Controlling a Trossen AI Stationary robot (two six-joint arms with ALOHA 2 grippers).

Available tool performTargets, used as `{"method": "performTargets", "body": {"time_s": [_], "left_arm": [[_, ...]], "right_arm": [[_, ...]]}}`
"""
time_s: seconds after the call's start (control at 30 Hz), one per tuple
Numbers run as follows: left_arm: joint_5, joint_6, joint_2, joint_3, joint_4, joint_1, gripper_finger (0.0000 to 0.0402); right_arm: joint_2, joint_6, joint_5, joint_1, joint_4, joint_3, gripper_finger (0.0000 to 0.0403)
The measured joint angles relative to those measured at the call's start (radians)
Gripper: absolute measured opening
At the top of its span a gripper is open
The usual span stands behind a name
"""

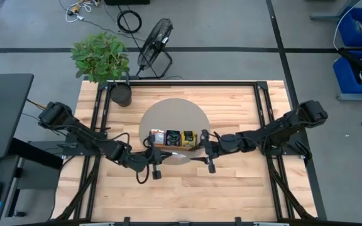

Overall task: Pick & Place Tea
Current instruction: Put the orange tea bag into the left compartment of the wooden organizer

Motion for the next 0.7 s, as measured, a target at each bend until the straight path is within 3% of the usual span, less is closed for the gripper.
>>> {"method": "performTargets", "body": {"time_s": [0.43, 0.7], "left_arm": [[-0.022, 0.024, 0.0, 0.0, 0.017, 0.006, 0.0001], [-0.182, -0.024, -0.004, 0.0, -0.06, -0.077, 0.0]], "right_arm": [[0.003, 0.008, 0.023, 0.001, -0.053, 0.001, 0.0176], [0.003, -0.002, 0.023, 0.011, -0.061, 0.001, 0.0176]]}}
